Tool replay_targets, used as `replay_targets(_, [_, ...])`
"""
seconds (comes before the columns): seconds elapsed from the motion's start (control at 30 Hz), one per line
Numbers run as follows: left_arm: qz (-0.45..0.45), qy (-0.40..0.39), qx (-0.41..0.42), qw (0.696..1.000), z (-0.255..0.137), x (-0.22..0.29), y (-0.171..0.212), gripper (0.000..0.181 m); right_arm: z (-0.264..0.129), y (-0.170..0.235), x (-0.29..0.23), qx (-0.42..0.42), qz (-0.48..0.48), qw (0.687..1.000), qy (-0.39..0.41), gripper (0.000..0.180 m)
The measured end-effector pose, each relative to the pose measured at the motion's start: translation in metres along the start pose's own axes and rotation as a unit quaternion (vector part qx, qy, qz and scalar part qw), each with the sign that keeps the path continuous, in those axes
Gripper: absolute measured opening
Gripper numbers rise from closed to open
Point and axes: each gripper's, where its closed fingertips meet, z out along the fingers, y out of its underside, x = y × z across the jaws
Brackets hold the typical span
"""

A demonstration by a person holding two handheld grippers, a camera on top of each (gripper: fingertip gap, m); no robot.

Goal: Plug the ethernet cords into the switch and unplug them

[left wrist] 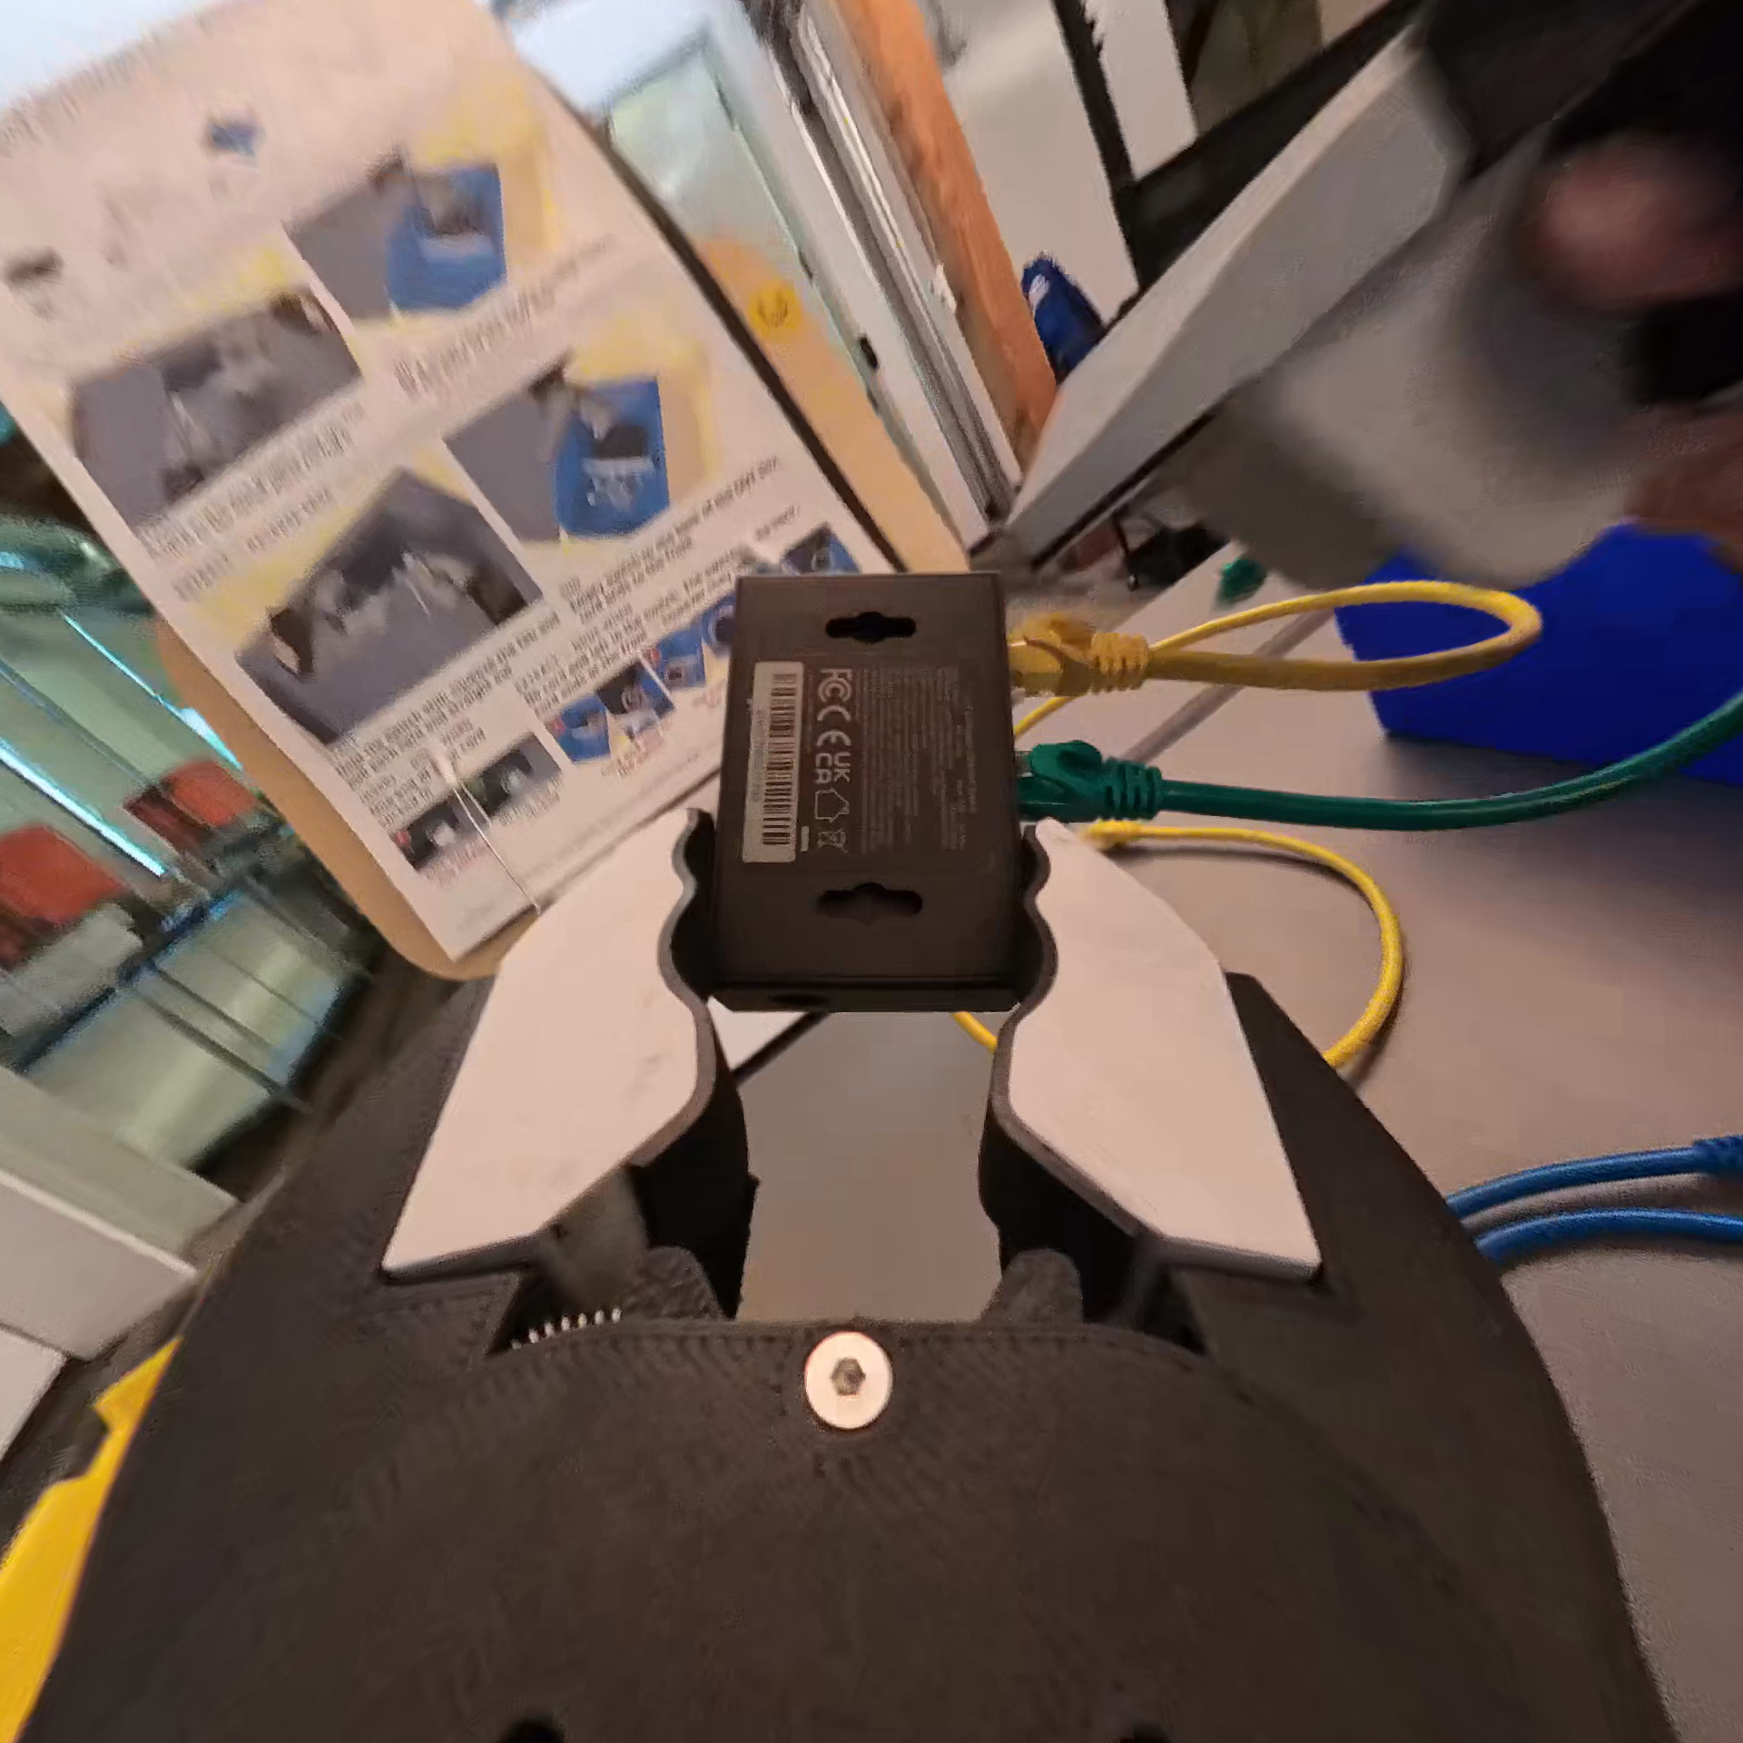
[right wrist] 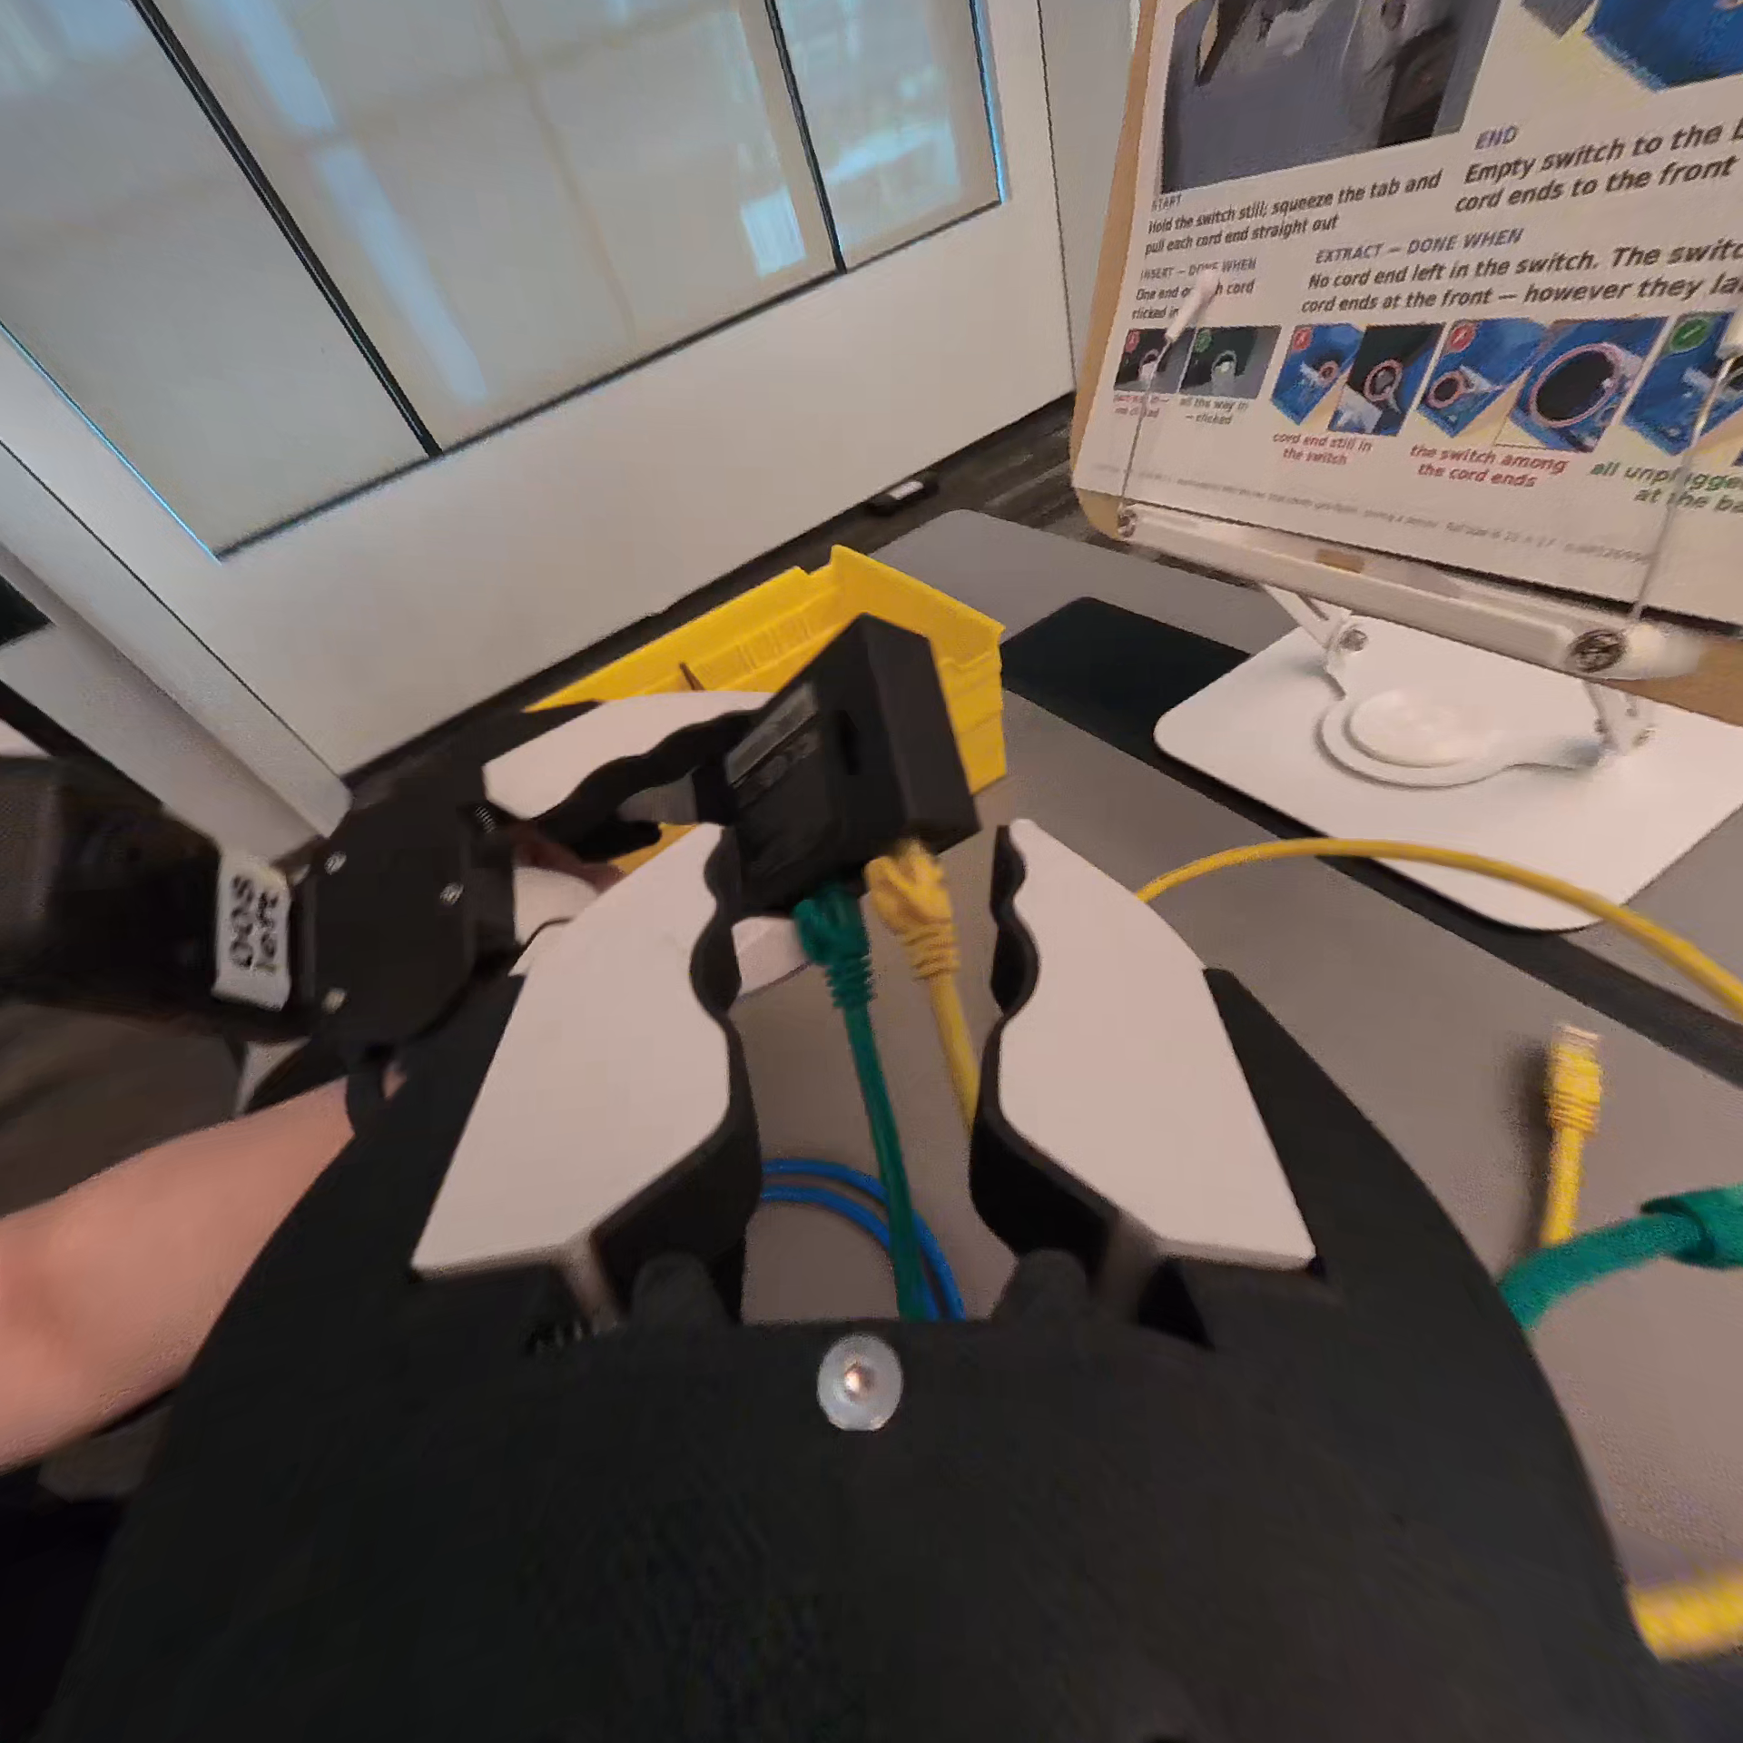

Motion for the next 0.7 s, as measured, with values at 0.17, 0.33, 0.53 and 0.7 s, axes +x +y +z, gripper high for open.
replay_targets(0.17, [0.013,0.003,0.062,0.998,-0.024,0.01,-0.02,0.06,0.003,0.009,-0.017,-0.023,0.09,0.99,-0.108,0.051])
replay_targets(0.33, [-0.029,0.034,0.001,0.999,-0.023,0.02,0.003,0.061,0.004,0.026,-0.025,-0.067,0.133,0.97,-0.192,0.027])
replay_targets(0.53, [-0.176,0.015,-0.03,0.984,-0.05,-0.018,0.004,0.085,0.034,0.06,0.001,-0.144,-0.127,0.981,0.018,0.027])
replay_targets(0.7, [-0.293,-0.023,0.025,0.956,-0.074,-0.066,0.002,0.077,0.083,0.088,-0.027,-0.211,-0.174,0.961,-0.033,0.027])
